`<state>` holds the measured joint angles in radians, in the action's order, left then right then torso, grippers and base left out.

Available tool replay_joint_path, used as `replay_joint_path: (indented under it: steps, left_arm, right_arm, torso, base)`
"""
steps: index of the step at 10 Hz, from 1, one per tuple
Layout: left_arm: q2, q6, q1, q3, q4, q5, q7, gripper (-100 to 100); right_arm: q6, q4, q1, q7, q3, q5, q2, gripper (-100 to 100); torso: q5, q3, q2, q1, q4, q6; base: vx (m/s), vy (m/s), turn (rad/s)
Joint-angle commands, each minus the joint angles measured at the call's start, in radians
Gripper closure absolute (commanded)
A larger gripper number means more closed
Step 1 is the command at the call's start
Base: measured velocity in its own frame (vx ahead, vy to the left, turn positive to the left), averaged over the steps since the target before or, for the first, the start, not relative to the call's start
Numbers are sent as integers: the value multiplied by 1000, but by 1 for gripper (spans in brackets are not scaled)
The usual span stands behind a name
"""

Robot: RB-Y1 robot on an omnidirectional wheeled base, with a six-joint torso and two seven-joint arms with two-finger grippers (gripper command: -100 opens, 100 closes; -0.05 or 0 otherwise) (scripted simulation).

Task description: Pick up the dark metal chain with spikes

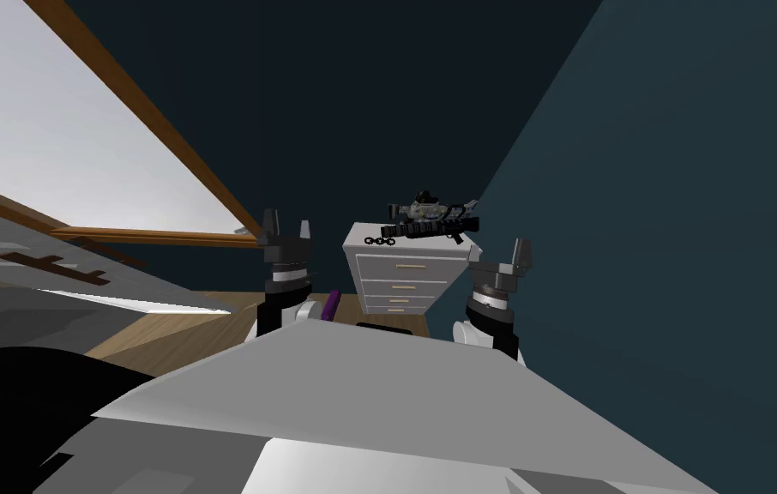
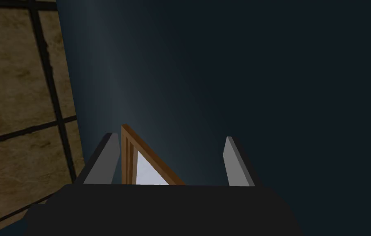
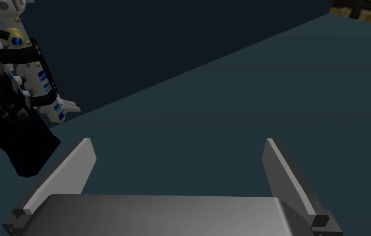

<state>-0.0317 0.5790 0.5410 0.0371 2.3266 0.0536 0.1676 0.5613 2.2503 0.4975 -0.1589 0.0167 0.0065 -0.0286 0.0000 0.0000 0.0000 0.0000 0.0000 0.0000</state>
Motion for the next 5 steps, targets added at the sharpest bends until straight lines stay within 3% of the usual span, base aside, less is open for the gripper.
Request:
replay_joint_path:
  steps: [1,5]
  left_arm:
    - [32,-15,-22,4,-7,0,3,-100]
    - [129,-106,-134,21,-53,1,27,-100]
  right_arm:
    - [0,0,0,0,0,0,0,0]
    - [0,0,0,0,0,0,0,0]
  torso:
    - [0,0,0,0,0,0]
    - [0,3,5,1,1,0]
  base:
    - [-22,2,6]
    - [-80,12,3]
